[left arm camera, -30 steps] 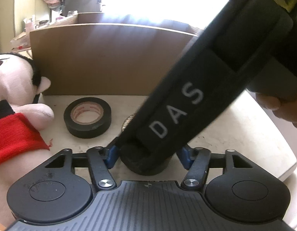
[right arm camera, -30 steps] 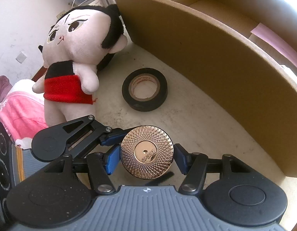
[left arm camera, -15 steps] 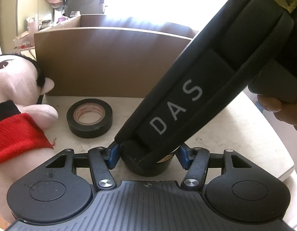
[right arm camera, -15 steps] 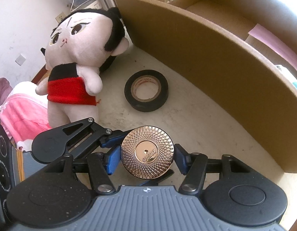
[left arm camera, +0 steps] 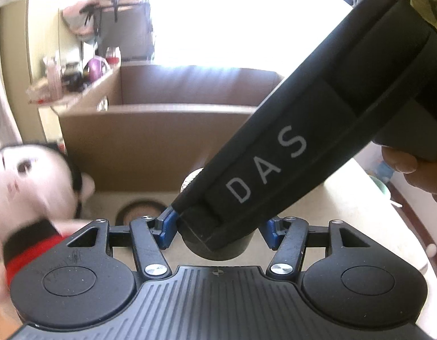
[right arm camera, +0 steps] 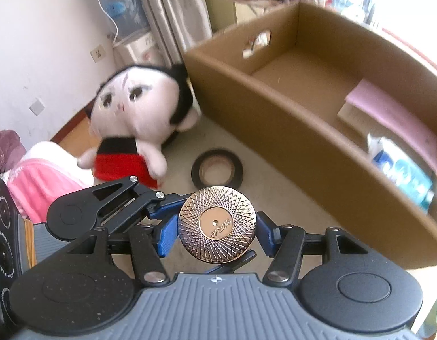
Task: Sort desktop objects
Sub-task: 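Lift the rose-gold jar with the right gripper and carry it over the box, then lower the rose-gold jar into the box and open the right gripper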
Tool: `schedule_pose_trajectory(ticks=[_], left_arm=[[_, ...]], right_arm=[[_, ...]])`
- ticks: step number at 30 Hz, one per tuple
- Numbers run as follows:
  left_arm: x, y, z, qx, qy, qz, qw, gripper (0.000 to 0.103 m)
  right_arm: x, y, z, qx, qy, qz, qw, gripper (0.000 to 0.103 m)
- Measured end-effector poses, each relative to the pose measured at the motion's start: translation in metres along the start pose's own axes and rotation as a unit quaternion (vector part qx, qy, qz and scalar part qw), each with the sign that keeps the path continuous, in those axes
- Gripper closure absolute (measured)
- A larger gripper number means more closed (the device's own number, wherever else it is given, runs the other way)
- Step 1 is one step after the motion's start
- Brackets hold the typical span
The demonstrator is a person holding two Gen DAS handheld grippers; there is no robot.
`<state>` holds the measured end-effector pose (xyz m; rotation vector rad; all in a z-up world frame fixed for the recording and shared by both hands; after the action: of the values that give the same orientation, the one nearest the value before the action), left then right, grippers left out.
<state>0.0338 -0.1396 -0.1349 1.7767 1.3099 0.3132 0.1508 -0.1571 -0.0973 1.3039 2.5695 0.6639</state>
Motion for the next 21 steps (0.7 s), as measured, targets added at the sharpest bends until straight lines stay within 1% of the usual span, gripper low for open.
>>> schedule_pose_trajectory(ticks=[1, 3, 6, 8, 12, 17, 20, 21], left_arm=[[-0.002, 0.005, -0.002, -0.006, 0.000, 0.003, 1.0000, 0.045], [0.003, 0.027, 0.008, -0.016, 0.000, 0.010, 0.9998, 0.045], [0.003, 0.048, 0.011, -0.030, -0.004, 0.016, 0.9994, 0.045], [-0.003, 0.053, 0.005, -0.040, -0.004, 0.022, 0.9990, 0.046], [0.000, 0.084, 0.019, -0.056, -0.001, 0.039, 0.9977, 0.046], [0.004, 0.119, 0.039, -0.063, 0.000, 0.058, 0.9963, 0.046], [0.002, 0.135, 0.046, -0.061, -0.001, 0.063, 0.9962, 0.046], [0.004, 0.145, 0.053, -0.058, -0.002, 0.064, 0.9962, 0.046]], right_arm=[[-0.001, 0.004, -0.003, -0.006, -0.002, -0.001, 1.000, 0.042], [-0.005, 0.011, -0.014, -0.019, -0.007, -0.003, 1.000, 0.042], [-0.013, 0.024, -0.028, -0.035, -0.013, -0.006, 0.999, 0.042], [-0.018, 0.031, -0.037, -0.046, -0.016, -0.009, 0.999, 0.042], [-0.029, 0.047, -0.050, -0.064, -0.025, -0.014, 0.998, 0.042], [-0.047, 0.067, -0.059, -0.072, -0.028, -0.015, 0.997, 0.042], [-0.065, 0.082, -0.060, -0.075, -0.022, 0.000, 0.997, 0.042], [-0.073, 0.086, -0.059, -0.076, -0.017, 0.008, 0.997, 0.042]])
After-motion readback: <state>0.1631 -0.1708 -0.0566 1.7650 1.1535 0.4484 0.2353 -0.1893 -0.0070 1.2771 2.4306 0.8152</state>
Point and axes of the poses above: each gripper's, at about its wrist camera, not at the fingertips, and z roughly the way its jaws point, x to its left, y to its top, the point moved 9 cm from there along z, roughly the way its jaws point, and after that the axes turned 15 degrees about -z, right-handed, at the moved point
